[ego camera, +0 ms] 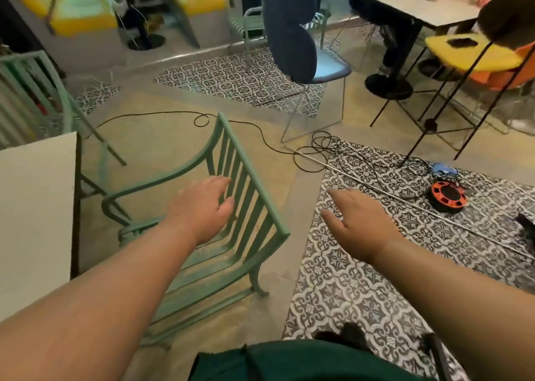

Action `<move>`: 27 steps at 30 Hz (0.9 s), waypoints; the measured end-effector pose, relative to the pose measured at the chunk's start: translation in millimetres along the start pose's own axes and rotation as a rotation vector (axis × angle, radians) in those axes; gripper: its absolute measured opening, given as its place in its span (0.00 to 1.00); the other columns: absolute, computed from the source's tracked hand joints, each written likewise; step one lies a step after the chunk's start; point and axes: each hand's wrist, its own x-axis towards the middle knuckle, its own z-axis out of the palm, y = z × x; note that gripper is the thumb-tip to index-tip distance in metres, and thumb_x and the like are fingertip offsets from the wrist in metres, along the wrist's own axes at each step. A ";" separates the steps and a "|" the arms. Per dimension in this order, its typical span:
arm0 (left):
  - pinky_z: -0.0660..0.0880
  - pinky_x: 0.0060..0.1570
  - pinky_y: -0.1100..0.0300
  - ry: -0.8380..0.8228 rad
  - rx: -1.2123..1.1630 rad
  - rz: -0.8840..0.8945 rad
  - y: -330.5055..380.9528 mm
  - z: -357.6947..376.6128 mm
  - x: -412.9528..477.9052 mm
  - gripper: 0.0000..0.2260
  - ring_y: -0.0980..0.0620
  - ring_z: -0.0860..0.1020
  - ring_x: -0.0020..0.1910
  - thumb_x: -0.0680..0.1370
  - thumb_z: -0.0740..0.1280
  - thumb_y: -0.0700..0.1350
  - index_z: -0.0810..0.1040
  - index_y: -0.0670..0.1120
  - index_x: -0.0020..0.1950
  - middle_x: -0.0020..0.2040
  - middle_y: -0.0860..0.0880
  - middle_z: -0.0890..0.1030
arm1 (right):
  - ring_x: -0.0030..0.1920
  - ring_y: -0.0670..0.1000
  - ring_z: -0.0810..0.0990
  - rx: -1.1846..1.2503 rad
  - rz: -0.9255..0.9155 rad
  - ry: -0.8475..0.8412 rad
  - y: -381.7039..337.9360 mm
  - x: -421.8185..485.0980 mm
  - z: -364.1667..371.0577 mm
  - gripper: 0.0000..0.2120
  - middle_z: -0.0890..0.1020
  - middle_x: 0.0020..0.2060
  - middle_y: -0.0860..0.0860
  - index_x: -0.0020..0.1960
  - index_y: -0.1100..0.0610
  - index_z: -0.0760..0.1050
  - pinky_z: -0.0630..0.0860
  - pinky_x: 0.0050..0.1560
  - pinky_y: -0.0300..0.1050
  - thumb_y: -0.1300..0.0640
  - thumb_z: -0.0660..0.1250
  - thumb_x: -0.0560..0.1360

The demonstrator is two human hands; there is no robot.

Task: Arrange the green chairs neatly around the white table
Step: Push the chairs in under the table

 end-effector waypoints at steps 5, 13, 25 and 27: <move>0.69 0.70 0.45 0.061 -0.008 -0.134 30.2 9.4 51.2 0.24 0.49 0.68 0.75 0.83 0.59 0.54 0.64 0.52 0.80 0.77 0.50 0.70 | 0.72 0.55 0.71 -0.025 -0.120 0.004 56.6 81.3 -18.4 0.28 0.77 0.69 0.53 0.77 0.56 0.66 0.66 0.72 0.53 0.41 0.56 0.82; 0.68 0.69 0.47 0.128 -0.066 -0.434 104.8 38.8 82.7 0.24 0.45 0.70 0.72 0.83 0.59 0.53 0.67 0.50 0.78 0.75 0.48 0.72 | 0.72 0.53 0.70 -0.107 -0.377 -0.106 121.2 184.2 -46.7 0.30 0.76 0.70 0.51 0.79 0.54 0.64 0.68 0.73 0.53 0.39 0.53 0.82; 0.69 0.69 0.48 0.212 -0.125 -0.845 70.1 45.6 25.6 0.24 0.48 0.68 0.74 0.83 0.58 0.54 0.66 0.51 0.79 0.77 0.50 0.70 | 0.80 0.53 0.59 -0.132 -0.757 -0.267 39.7 265.0 -24.1 0.30 0.68 0.77 0.50 0.80 0.51 0.59 0.59 0.77 0.55 0.38 0.51 0.83; 0.69 0.70 0.47 0.213 -0.133 -0.889 59.3 45.1 25.2 0.24 0.48 0.67 0.75 0.83 0.58 0.55 0.65 0.51 0.79 0.77 0.50 0.70 | 0.80 0.53 0.58 -0.140 -0.799 -0.278 22.8 280.5 -22.2 0.30 0.68 0.78 0.50 0.81 0.51 0.59 0.58 0.78 0.55 0.38 0.50 0.82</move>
